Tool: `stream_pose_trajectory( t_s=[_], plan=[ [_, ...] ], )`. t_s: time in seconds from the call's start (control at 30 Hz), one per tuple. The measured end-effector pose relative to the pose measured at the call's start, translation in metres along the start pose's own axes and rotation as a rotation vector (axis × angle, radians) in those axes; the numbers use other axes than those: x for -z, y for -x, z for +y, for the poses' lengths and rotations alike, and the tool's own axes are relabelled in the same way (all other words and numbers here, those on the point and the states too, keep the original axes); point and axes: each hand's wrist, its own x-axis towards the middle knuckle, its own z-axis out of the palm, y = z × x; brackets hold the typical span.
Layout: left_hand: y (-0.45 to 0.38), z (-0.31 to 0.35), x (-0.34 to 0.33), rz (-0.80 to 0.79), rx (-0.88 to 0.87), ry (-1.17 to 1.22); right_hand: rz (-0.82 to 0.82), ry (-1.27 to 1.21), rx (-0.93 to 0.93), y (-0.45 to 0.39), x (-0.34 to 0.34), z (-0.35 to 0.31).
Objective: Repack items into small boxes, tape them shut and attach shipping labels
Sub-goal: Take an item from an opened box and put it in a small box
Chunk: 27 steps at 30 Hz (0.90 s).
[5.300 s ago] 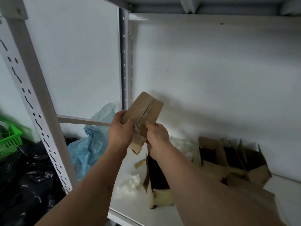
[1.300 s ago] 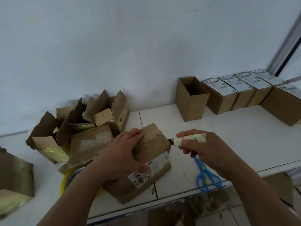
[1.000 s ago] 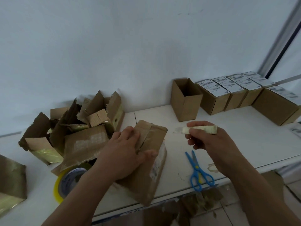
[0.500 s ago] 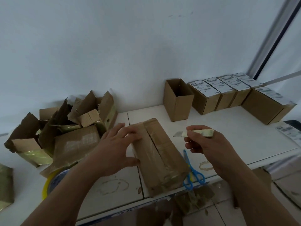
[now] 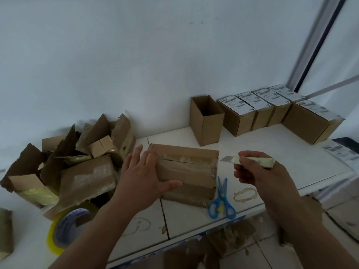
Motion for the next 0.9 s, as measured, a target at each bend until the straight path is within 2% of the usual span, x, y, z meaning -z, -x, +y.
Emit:
stream_pose_trajectory(
  t_s=[0.33,0.67,0.9],
  plan=[
    [-0.004,0.000,-0.005,0.007,0.001,0.163,0.007,0.034,0.051,-0.003,-0.011,0.006],
    [-0.007,0.007,-0.009,0.036,0.042,0.191,0.016,0.113,0.090,-0.004,-0.014,0.012],
    [-0.009,0.011,-0.012,0.027,0.082,0.185,0.037,0.267,0.118,0.007,-0.012,0.020]
  ],
)
